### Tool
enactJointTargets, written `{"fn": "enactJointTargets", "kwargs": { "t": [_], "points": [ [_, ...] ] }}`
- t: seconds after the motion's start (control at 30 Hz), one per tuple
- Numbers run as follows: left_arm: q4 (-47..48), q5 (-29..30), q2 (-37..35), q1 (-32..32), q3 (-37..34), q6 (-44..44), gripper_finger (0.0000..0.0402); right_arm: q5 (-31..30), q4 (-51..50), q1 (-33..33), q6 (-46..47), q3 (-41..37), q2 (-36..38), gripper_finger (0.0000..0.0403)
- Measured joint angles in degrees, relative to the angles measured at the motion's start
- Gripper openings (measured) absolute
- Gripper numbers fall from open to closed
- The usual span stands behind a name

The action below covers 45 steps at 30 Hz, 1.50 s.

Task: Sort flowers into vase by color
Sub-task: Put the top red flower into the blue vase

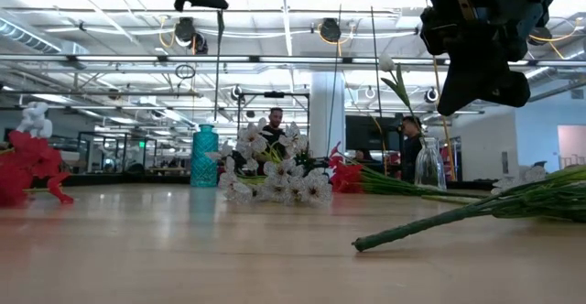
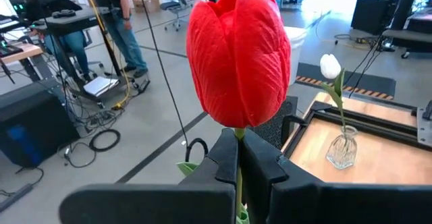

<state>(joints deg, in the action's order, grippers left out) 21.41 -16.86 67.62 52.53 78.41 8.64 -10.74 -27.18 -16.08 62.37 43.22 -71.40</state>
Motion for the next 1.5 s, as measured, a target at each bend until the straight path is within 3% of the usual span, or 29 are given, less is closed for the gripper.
{"fn": "enactJointTargets", "kwargs": {
  "t": [0.77,1.23,1.5],
  "points": [
    [3.9,1.7,-0.9,1.2,-0.4,-0.8,0.0006,0.0,0.0,0.0,-0.2,0.0,0.0,0.0000],
    [-3.5,0.6,-0.7,2.7,-9.7,-1.9,0.0006,0.0,1.7,0.0,0.0,0.0,0.0,0.0000],
    [-12.7,-0.2,-0.8,4.1,-18.5,-6.8,0.0006,0.0,2.6,0.0,0.0,0.0,0.0,0.0000]
  ]
}}
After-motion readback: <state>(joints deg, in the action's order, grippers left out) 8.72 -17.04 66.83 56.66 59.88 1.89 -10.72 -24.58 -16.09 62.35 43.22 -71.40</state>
